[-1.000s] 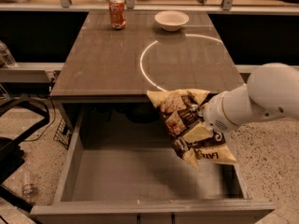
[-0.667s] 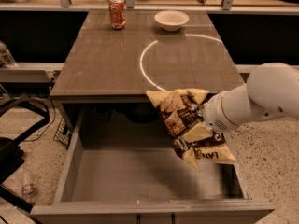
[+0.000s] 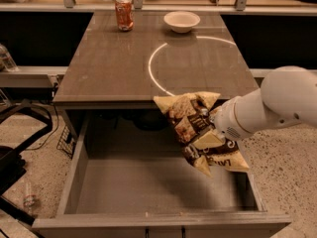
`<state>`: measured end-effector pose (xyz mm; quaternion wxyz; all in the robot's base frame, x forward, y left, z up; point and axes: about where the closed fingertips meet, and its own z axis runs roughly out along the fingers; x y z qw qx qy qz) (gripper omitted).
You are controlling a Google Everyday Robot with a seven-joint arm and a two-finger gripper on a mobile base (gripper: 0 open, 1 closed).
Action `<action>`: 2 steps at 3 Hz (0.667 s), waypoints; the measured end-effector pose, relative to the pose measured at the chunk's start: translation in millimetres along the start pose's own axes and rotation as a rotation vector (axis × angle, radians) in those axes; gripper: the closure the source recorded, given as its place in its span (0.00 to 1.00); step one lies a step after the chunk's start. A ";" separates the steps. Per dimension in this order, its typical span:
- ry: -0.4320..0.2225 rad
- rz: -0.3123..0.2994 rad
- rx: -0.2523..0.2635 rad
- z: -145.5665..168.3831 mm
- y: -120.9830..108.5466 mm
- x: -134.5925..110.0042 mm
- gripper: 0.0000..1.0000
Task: Place brown chip bag into top drawer
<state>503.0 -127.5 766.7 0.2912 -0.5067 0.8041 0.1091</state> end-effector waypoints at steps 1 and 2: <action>0.000 -0.003 0.000 0.0 0.8 -1.1 0.00; 0.000 -0.003 0.000 0.0 0.8 -1.1 0.00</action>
Offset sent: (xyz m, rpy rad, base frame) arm -0.0004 0.0012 0.0006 -0.0011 -0.0009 0.0024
